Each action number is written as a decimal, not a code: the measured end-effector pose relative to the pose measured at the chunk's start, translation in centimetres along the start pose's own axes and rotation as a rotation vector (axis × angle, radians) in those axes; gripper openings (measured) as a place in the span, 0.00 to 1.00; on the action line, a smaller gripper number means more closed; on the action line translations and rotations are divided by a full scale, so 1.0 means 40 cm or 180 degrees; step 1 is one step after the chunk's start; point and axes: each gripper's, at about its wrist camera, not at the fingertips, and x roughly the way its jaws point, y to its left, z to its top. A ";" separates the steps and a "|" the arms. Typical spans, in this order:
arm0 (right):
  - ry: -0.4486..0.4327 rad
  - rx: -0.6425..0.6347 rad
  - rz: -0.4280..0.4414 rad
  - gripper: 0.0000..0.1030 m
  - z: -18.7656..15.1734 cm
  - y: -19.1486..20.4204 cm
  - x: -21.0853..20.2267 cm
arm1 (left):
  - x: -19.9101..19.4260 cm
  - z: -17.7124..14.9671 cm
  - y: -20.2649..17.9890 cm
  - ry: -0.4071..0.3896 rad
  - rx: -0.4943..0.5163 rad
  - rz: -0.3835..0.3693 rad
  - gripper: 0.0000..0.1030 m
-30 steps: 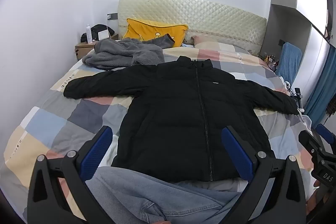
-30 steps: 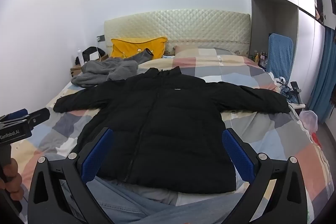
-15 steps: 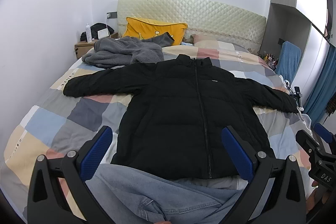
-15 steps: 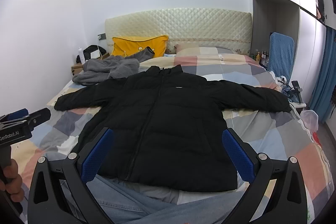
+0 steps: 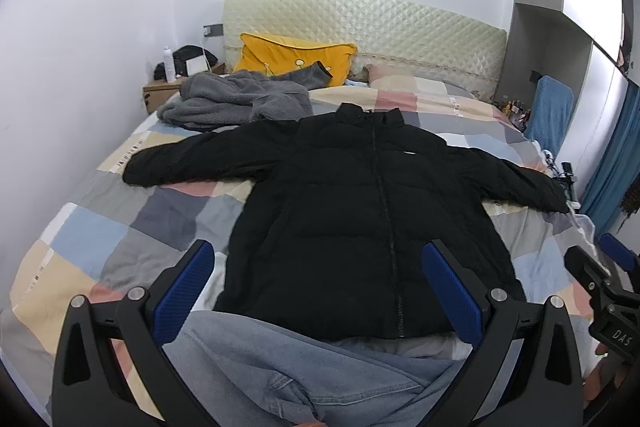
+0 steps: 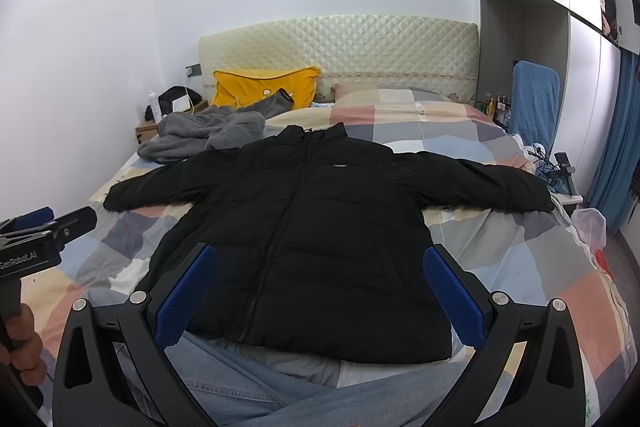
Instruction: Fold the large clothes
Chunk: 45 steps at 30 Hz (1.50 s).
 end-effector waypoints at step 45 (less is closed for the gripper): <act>-0.0154 0.0149 0.0064 1.00 -0.006 -0.024 -0.012 | 0.018 -0.013 -0.001 0.0122 -0.0036 -0.0110 1.00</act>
